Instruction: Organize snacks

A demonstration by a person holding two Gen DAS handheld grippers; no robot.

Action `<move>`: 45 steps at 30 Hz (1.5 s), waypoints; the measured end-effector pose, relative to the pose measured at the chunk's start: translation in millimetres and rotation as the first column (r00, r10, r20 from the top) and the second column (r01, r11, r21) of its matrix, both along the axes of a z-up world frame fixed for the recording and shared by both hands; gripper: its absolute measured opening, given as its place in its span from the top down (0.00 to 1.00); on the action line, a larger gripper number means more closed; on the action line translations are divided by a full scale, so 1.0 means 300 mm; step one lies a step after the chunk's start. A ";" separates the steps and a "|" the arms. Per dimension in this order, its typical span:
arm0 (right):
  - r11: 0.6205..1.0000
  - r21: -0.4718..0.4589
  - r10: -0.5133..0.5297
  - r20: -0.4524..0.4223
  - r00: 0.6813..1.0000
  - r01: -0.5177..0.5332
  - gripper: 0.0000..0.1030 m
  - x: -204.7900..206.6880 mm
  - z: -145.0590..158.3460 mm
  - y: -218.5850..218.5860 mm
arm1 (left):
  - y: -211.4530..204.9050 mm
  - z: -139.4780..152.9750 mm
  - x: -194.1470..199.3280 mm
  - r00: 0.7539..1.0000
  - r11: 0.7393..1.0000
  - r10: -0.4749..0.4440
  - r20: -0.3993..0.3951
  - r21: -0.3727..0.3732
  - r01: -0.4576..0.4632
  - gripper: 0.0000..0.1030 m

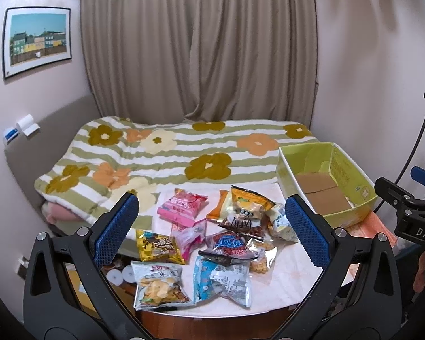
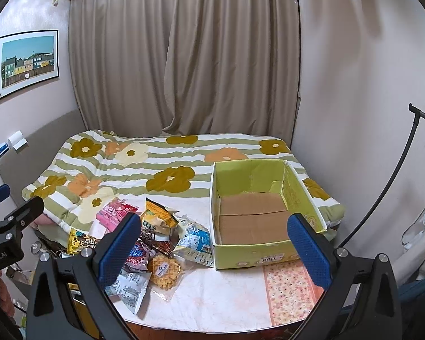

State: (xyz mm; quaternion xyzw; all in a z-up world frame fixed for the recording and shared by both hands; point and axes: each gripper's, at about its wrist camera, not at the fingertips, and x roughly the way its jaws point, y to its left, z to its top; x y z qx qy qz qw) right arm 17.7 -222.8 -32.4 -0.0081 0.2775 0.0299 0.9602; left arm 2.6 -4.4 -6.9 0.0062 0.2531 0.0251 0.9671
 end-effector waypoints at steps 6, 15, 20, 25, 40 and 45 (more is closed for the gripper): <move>1.000 0.000 -0.002 0.000 1.000 0.002 0.00 0.001 0.002 0.002 | 0.003 0.007 0.011 1.000 1.000 0.010 -0.014 -0.004 -0.010 0.00; 1.000 0.015 -0.008 -0.001 1.000 0.008 0.00 -0.008 0.004 0.002 | -0.002 0.007 0.008 1.000 1.000 0.012 -0.004 -0.003 -0.012 0.00; 1.000 0.022 -0.008 -0.003 1.000 0.008 0.00 -0.011 0.005 -0.007 | -0.002 0.007 0.004 1.000 1.000 0.010 -0.003 -0.010 -0.010 0.00; 1.000 0.022 -0.008 -0.002 1.000 0.008 0.00 -0.006 0.007 -0.010 | -0.011 0.008 0.007 1.000 1.000 0.010 -0.006 -0.006 -0.010 0.00; 0.999 0.037 -0.005 -0.003 1.000 0.005 0.00 0.000 0.015 -0.021 | -0.018 0.033 0.008 1.000 1.000 0.013 0.011 -0.016 -0.013 0.00; 0.999 0.038 -0.005 -0.004 1.000 0.005 0.00 0.000 0.018 -0.016 | -0.024 0.037 0.012 1.000 1.000 0.017 0.014 -0.013 -0.017 0.00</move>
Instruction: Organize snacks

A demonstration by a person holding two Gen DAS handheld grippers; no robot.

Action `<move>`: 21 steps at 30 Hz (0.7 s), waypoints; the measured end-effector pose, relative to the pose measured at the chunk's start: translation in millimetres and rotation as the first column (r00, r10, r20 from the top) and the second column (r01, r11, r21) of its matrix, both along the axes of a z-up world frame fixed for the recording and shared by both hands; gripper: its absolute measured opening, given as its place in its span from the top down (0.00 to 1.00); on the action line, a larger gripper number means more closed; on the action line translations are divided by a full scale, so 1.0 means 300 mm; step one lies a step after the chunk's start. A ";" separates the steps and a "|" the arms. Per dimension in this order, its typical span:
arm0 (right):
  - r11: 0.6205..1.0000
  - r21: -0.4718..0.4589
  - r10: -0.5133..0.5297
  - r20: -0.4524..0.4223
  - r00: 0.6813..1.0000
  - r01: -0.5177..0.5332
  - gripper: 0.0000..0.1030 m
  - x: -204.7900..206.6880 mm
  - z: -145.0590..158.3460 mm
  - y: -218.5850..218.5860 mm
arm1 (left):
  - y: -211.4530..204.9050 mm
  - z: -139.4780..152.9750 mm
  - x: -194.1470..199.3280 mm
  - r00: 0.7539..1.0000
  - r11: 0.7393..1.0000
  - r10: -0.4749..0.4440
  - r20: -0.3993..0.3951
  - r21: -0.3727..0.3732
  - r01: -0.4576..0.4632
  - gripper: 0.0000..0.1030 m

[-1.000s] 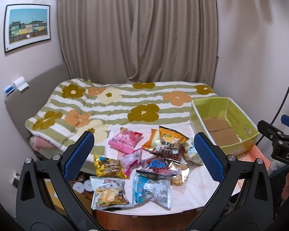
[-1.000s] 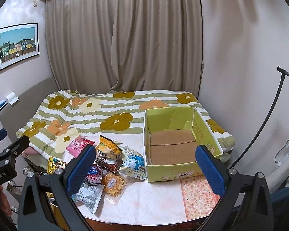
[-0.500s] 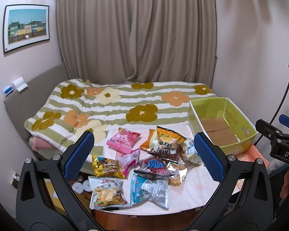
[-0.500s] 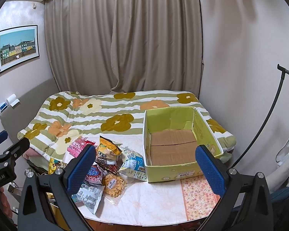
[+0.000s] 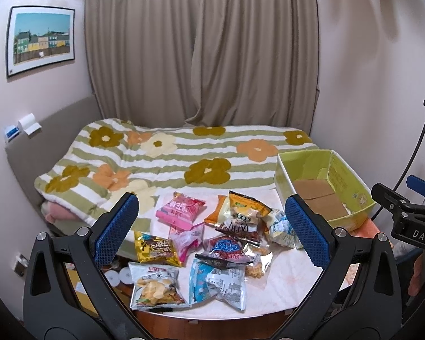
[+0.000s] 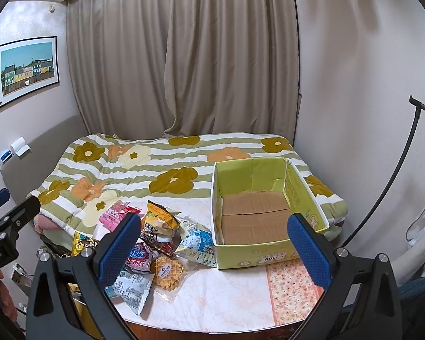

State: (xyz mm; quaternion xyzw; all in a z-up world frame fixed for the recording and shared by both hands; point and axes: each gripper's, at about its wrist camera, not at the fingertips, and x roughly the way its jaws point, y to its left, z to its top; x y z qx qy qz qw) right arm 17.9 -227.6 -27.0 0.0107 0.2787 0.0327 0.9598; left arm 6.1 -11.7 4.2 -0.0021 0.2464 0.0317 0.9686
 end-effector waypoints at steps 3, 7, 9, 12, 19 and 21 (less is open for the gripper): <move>1.000 0.001 0.001 0.000 1.000 -0.001 0.00 0.001 -0.002 -0.003 | -0.002 -0.004 0.004 1.000 1.000 -0.004 -0.007 -0.005 0.003 0.00; 1.000 0.000 0.004 -0.002 1.000 -0.004 0.00 0.000 0.001 0.002 | -0.004 -0.009 0.000 1.000 1.000 -0.001 -0.008 -0.003 0.001 0.00; 1.000 0.000 0.003 -0.002 1.000 -0.003 0.00 0.001 0.000 0.000 | -0.003 -0.008 0.000 1.000 1.000 -0.001 -0.008 -0.002 0.001 0.00; 1.000 0.001 0.004 -0.003 1.000 -0.004 0.00 0.000 0.001 0.002 | -0.001 -0.007 0.000 1.000 1.000 -0.002 -0.009 -0.003 0.002 0.00; 1.000 0.002 0.005 -0.003 1.000 -0.005 0.00 0.002 0.002 0.001 | 0.003 -0.008 -0.001 1.000 1.000 0.000 -0.009 -0.004 0.000 0.00; 1.000 0.005 0.007 -0.013 1.000 -0.007 0.00 0.004 0.002 0.003 | 0.012 -0.008 -0.004 1.000 1.000 0.003 -0.017 -0.011 -0.003 0.00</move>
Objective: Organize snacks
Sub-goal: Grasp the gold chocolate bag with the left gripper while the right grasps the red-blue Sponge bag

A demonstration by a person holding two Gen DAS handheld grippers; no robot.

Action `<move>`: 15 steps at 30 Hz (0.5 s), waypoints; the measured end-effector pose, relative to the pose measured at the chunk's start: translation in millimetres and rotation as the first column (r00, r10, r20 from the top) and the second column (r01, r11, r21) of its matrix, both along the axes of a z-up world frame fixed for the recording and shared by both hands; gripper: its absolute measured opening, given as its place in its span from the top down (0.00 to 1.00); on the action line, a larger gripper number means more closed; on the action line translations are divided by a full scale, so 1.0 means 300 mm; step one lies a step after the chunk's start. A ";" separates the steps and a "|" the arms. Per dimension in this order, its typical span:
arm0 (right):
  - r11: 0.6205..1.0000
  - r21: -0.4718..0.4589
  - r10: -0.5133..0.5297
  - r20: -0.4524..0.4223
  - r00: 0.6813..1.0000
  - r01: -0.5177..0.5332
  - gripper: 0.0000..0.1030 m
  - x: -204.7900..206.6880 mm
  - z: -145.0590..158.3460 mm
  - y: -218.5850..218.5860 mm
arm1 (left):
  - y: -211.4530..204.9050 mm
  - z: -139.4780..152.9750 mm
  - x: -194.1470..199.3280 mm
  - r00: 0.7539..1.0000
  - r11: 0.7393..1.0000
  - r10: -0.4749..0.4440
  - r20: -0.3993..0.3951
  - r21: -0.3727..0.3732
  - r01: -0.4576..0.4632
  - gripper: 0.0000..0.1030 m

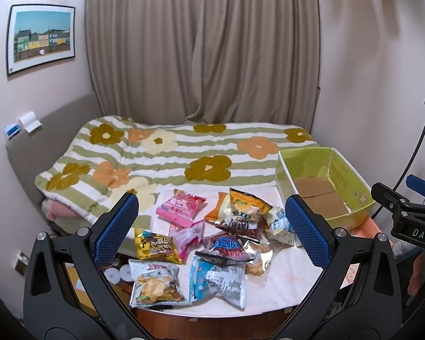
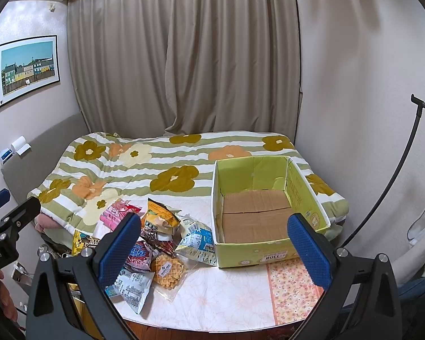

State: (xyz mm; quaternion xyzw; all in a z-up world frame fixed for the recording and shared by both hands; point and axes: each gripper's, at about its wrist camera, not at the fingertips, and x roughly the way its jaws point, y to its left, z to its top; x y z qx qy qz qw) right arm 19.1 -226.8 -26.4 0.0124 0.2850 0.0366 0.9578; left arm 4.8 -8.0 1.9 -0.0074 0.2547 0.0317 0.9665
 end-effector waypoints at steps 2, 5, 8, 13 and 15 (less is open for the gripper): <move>1.000 0.010 0.018 -0.020 1.000 -0.018 0.00 0.006 -0.003 0.006 | 0.022 0.004 0.001 1.000 1.000 -0.001 -0.016 -0.021 0.001 0.00; 0.998 0.023 0.060 -0.049 0.997 -0.059 0.00 0.023 -0.021 0.023 | 0.069 -0.013 0.001 0.998 0.999 0.046 -0.051 -0.024 -0.048 0.00; 0.990 0.050 0.139 -0.098 0.985 -0.135 0.00 0.058 -0.079 0.045 | 0.128 -0.067 0.001 0.989 0.993 0.110 -0.102 -0.023 -0.113 0.00; 0.971 0.114 0.229 -0.205 0.952 -0.209 0.00 0.126 -0.195 0.134 | 0.283 -0.187 0.015 0.961 0.984 0.158 -0.227 -0.048 -0.173 0.00; 0.959 0.163 0.265 -0.239 0.934 -0.230 0.00 0.147 -0.243 0.172 | 0.351 -0.238 0.041 0.952 0.981 0.153 -0.264 -0.074 -0.178 0.00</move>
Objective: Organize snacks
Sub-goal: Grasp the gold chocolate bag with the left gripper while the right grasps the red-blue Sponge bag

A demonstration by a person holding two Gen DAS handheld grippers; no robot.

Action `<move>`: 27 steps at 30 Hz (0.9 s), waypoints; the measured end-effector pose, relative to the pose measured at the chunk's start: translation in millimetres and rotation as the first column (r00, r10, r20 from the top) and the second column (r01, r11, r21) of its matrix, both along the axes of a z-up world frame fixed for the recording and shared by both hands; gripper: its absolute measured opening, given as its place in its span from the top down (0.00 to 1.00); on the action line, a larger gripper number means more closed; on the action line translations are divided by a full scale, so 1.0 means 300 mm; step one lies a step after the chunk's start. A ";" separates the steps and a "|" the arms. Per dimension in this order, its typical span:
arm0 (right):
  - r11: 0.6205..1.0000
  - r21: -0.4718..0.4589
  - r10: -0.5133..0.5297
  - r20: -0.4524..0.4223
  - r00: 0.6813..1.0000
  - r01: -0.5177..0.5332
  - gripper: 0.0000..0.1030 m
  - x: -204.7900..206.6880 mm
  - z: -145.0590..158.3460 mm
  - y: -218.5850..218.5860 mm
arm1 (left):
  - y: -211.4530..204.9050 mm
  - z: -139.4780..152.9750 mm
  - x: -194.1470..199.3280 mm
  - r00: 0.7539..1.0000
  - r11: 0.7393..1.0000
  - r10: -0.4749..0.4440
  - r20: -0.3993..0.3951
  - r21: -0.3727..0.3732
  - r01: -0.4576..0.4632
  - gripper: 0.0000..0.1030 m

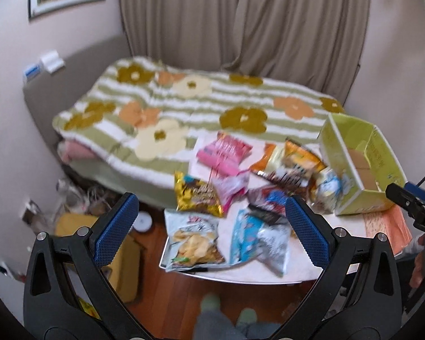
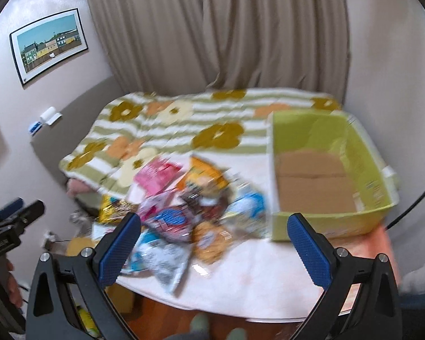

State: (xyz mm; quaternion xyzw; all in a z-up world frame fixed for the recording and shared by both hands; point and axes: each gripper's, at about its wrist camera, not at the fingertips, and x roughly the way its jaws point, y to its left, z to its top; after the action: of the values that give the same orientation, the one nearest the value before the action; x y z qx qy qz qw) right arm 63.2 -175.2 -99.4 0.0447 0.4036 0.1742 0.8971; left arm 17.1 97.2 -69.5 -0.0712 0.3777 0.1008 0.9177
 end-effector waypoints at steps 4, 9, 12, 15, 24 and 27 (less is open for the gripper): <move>1.000 0.012 0.026 -0.085 0.996 -0.025 0.00 0.063 -0.094 0.097 | 0.116 -0.119 0.093 0.997 0.997 -0.032 -0.068 -0.079 0.026 0.00; 0.998 0.060 0.009 -0.212 0.977 0.004 0.00 0.167 -0.211 0.201 | 0.211 -0.279 0.262 0.976 0.979 -0.131 -0.177 -0.180 0.098 0.00; 0.999 0.048 -0.005 -0.273 0.962 0.019 0.00 0.221 -0.280 0.264 | 0.228 -0.375 0.355 0.952 0.972 -0.187 -0.241 -0.185 0.144 0.00; 0.999 0.035 -0.027 -0.324 0.946 0.040 0.00 0.263 -0.342 0.302 | 0.236 -0.469 0.430 0.928 0.964 -0.234 -0.289 -0.193 0.183 0.00; 0.997 0.001 -0.069 -0.399 0.915 0.075 0.00 0.349 -0.470 0.358 | 0.239 -0.647 0.575 0.871 0.944 -0.320 -0.374 -0.210 0.256 0.01; 0.997 -0.014 -0.079 -0.407 0.910 0.081 0.00 0.368 -0.497 0.364 | 0.226 -0.673 0.599 0.857 0.939 -0.339 -0.387 -0.191 0.285 0.01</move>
State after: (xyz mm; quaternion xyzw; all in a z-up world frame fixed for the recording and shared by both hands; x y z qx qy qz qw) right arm 173.7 -66.1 -248.5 0.0981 0.5792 0.1249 0.7996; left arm 196.7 164.9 -271.4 -0.0440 0.5758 -0.0609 0.8141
